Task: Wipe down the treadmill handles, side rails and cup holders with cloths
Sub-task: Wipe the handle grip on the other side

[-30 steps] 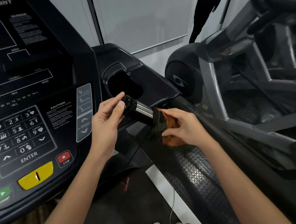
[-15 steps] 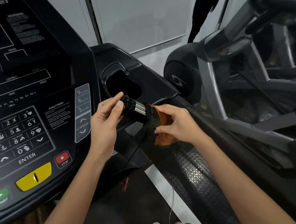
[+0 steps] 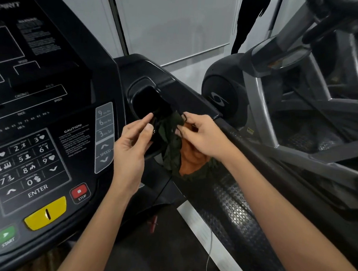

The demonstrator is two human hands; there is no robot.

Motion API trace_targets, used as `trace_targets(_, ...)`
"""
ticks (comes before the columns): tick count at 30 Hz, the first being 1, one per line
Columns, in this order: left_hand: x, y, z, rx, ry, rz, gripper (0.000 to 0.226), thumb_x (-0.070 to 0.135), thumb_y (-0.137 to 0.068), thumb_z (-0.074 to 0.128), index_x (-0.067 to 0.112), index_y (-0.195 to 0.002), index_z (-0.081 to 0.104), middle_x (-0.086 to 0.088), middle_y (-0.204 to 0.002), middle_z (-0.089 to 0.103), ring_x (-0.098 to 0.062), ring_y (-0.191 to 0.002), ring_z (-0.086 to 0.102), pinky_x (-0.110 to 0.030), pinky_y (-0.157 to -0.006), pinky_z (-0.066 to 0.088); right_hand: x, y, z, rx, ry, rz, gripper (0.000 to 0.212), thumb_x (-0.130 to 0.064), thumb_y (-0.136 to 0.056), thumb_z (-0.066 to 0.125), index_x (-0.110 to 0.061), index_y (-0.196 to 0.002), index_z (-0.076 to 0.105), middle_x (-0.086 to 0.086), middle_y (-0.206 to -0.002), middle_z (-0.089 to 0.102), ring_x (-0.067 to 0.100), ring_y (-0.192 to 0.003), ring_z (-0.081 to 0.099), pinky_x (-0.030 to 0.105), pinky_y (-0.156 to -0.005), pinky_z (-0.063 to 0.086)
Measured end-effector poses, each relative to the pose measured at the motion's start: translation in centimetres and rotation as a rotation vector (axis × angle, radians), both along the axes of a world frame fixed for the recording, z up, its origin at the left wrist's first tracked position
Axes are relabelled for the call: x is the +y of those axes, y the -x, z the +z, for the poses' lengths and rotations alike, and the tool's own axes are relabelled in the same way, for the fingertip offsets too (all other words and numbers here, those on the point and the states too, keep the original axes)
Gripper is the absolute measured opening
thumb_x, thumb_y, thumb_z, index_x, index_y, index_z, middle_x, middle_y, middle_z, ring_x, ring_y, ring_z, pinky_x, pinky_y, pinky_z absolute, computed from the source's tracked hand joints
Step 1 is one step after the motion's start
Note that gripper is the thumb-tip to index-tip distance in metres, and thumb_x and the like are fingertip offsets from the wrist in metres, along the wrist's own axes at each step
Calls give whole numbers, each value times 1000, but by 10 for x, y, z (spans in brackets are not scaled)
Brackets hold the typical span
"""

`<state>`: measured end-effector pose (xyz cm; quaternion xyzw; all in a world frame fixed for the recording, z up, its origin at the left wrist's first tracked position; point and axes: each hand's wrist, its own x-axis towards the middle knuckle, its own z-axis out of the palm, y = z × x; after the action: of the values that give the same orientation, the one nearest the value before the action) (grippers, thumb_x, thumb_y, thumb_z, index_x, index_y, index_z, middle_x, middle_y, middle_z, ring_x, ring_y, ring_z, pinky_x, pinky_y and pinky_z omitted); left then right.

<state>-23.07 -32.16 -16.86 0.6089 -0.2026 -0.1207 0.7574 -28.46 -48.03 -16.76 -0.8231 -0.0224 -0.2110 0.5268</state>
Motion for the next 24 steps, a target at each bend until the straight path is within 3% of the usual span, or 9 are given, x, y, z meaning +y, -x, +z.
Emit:
trace_targets(5, 1, 0, 1, 3, -3, -8, 27, 31, -76, 58, 30, -101, 67, 9, -111, 58, -9, -108, 59, -28, -91, 46, -1, -19, 3, 140, -251, 39, 20, 3, -94, 44, -5, -99, 62, -9, -79, 64, -6, -72, 60, 11, -73, 46)
trace_targets(11, 3, -1, 1, -15, -11, -25, 26, 31, -76, 58, 32, -100, 67, 8, -111, 57, -12, -110, 59, -27, -90, 47, -40, 2, -4, 251, 110, 39, 31, 19, -81, 46, 2, -98, 66, 3, -92, 66, -5, -82, 60, 13, -80, 46)
trace_targets(16, 2, -1, 1, -19, -12, -15, 24, 33, -76, 59, 36, -99, 69, 10, -111, 58, -12, -110, 59, -30, -93, 47, -20, -9, 18, 113, -3, 112, 33, 12, -83, 56, -8, -108, 64, -1, -95, 66, -1, -90, 61, 16, -87, 47)
trace_targets(19, 3, -1, 1, -22, -18, -16, 25, 33, -76, 59, 36, -99, 69, 9, -112, 58, -13, -111, 59, -32, -95, 47, -9, -26, 26, 210, -81, 171, 39, 17, -85, 47, -4, -113, 63, 5, -103, 67, -1, -89, 64, 15, -82, 49)
trace_targets(21, 3, -1, 2, -25, -21, -17, 25, 33, -76, 60, 36, -98, 69, 8, -111, 58, -15, -111, 59, -33, -96, 47, -16, -29, 21, 320, -88, 220, 37, 17, -84, 47, -8, -103, 67, 1, -93, 70, 3, -85, 66, 18, -76, 51)
trace_targets(24, 3, -1, 3, -16, -21, -26, 26, 31, -76, 59, 33, -100, 69, 7, -111, 57, -15, -110, 59, -33, -96, 47, -35, -20, 10, 402, 84, 208, 42, 20, -80, 45, -14, -87, 69, -8, -77, 69, 1, -75, 64, 16, -69, 49)
